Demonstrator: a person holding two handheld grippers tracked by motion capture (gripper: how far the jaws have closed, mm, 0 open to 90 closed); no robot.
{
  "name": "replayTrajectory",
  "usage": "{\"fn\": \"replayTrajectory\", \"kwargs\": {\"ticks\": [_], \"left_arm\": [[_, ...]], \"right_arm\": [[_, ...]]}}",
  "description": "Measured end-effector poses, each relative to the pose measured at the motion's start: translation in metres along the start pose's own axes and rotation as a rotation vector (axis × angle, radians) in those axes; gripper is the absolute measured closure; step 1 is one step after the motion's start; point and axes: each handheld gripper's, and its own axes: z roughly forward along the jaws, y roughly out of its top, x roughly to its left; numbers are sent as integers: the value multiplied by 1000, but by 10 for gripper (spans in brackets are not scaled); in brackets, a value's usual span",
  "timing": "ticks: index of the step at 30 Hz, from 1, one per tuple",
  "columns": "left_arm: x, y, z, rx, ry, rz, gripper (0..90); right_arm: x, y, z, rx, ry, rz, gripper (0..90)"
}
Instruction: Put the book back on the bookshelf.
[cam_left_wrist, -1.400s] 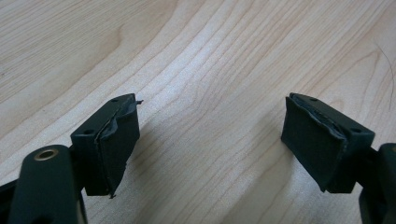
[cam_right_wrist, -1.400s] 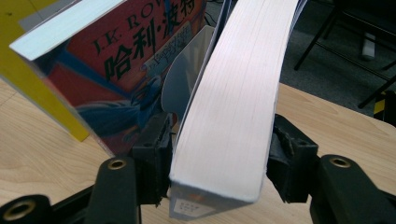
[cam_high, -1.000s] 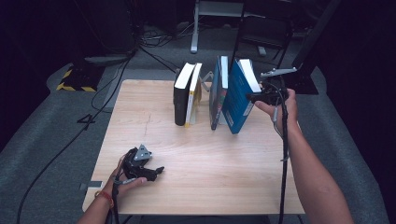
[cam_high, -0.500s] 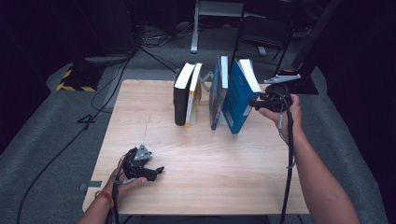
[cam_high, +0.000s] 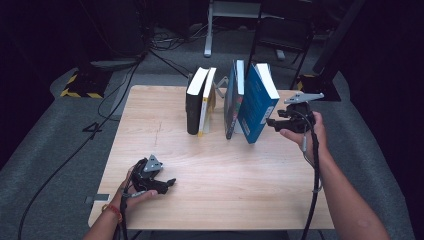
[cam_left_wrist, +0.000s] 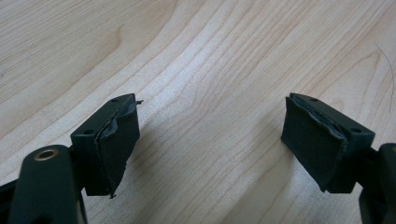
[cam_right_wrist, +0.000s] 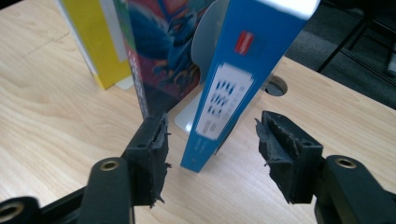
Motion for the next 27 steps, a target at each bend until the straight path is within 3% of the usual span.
{"fn": "replayTrajectory", "kwargs": {"ticks": [27], "left_arm": [[0,0,0,0,0,0,192]], "right_arm": [[7,-71,10,55,-27,-120,338]]}}
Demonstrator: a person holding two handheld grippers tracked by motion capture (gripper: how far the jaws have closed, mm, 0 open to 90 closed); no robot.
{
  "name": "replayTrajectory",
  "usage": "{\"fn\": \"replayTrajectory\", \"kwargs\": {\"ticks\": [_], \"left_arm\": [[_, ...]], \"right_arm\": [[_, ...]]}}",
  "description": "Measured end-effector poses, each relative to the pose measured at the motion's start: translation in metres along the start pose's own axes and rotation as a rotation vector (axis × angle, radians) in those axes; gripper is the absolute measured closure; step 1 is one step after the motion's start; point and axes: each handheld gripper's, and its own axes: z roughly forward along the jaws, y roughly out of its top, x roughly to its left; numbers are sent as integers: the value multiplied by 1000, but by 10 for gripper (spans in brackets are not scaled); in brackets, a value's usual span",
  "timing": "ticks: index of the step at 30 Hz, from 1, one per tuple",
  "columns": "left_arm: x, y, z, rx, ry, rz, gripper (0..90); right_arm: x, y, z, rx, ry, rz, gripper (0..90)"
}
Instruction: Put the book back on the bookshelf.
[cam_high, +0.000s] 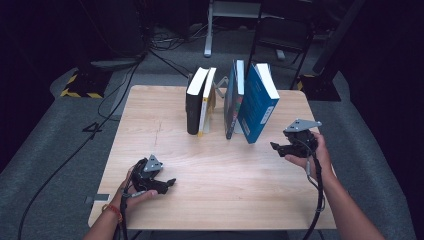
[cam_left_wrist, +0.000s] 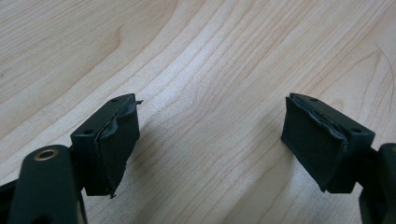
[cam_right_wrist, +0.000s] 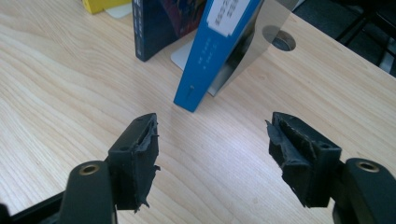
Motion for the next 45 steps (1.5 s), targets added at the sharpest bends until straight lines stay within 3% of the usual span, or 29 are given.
{"fn": "replayTrajectory", "kwargs": {"ticks": [28,45], "left_arm": [[0,0,0,0,2,1,192],[0,0,0,1,0,1,191]], "right_arm": [[13,-80,-1,-7,-5,-87,309],[-2,-152,-16,4,22,10,302]]}}
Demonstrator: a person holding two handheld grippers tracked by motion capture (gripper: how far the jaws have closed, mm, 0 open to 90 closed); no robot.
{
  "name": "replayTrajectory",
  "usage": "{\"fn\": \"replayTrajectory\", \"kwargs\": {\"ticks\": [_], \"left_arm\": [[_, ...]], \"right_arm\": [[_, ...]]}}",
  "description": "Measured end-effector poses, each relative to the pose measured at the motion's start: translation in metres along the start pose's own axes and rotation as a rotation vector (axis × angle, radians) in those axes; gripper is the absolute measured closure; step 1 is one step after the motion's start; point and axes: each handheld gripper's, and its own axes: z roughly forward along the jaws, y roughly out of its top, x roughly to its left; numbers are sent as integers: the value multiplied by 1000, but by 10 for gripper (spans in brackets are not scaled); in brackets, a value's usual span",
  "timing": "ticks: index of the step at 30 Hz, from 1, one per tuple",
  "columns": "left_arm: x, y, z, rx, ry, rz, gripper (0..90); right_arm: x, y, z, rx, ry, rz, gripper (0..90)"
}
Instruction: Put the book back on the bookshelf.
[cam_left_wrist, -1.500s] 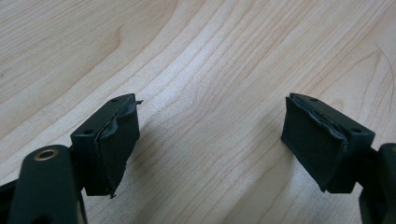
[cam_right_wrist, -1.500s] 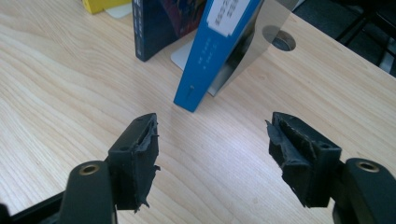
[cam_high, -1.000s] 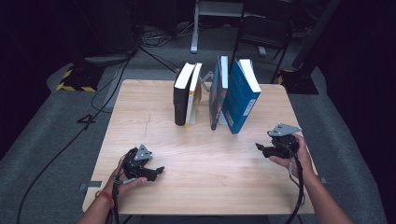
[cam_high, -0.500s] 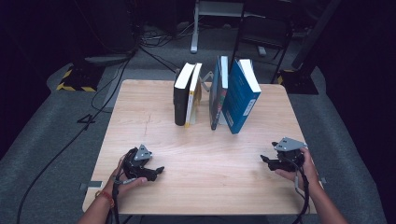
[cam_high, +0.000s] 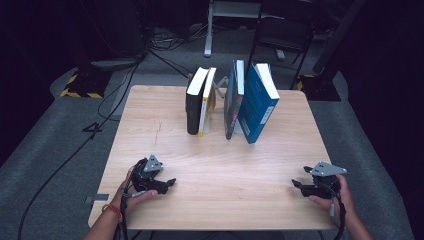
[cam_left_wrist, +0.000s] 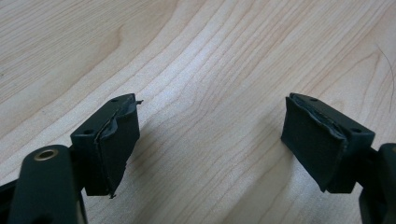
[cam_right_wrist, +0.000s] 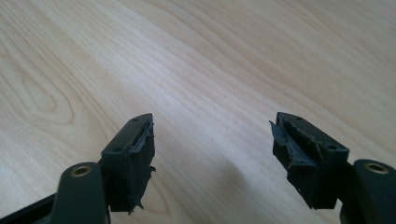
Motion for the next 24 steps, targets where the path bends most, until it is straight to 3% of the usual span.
{"fn": "replayTrajectory", "kwargs": {"ticks": [6,13,20,22,24], "left_arm": [[0,0,0,0,1,-1,191],[0,0,0,1,1,1,188],[0,0,0,1,1,1,188],[0,0,0,0,1,-1,188],[0,0,0,-1,3,-1,188]], "right_arm": [[-2,-19,-8,-17,-2,31,299],[-6,-45,-19,-46,1,116,272],[-9,-52,-21,-54,-4,169,232],[-11,-53,-21,-42,20,209,233],[-11,-53,-21,-41,20,206,229]]}}
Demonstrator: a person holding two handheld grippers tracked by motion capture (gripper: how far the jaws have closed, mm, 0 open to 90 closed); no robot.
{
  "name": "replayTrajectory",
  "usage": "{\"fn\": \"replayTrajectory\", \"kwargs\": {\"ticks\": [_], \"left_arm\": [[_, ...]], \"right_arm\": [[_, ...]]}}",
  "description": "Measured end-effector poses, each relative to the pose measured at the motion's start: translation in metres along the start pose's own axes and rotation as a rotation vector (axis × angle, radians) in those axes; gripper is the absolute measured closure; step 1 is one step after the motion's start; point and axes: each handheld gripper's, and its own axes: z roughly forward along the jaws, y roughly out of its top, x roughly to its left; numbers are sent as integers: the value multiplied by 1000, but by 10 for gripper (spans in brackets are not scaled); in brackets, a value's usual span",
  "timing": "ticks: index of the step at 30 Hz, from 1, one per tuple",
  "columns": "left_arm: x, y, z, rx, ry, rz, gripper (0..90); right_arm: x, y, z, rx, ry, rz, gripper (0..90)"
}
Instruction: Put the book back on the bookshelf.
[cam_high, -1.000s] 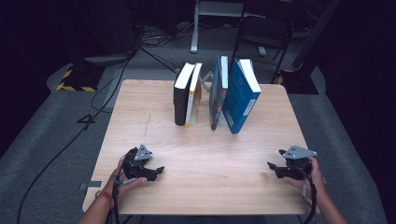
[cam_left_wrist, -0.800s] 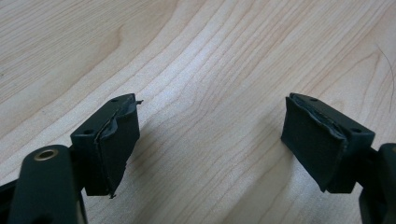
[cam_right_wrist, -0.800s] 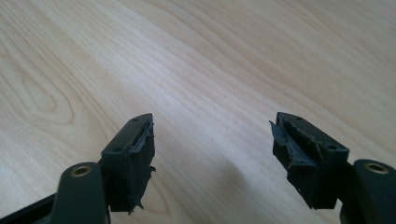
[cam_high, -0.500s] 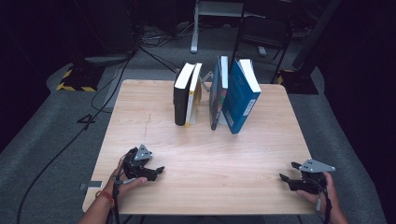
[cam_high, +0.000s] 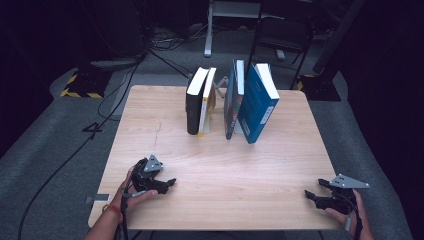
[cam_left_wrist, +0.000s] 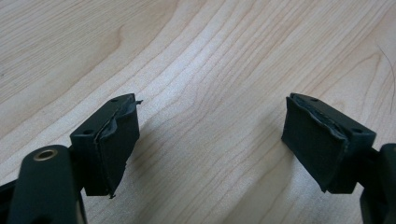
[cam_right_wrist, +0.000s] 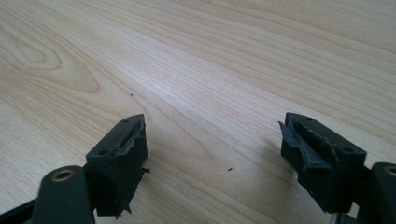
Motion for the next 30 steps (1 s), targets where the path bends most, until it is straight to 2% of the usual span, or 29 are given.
{"fn": "replayTrajectory", "kwargs": {"ticks": [30], "left_arm": [[0,1,1,3,-4,0,181]], "right_arm": [[1,0,0,0,-10,11,229]]}}
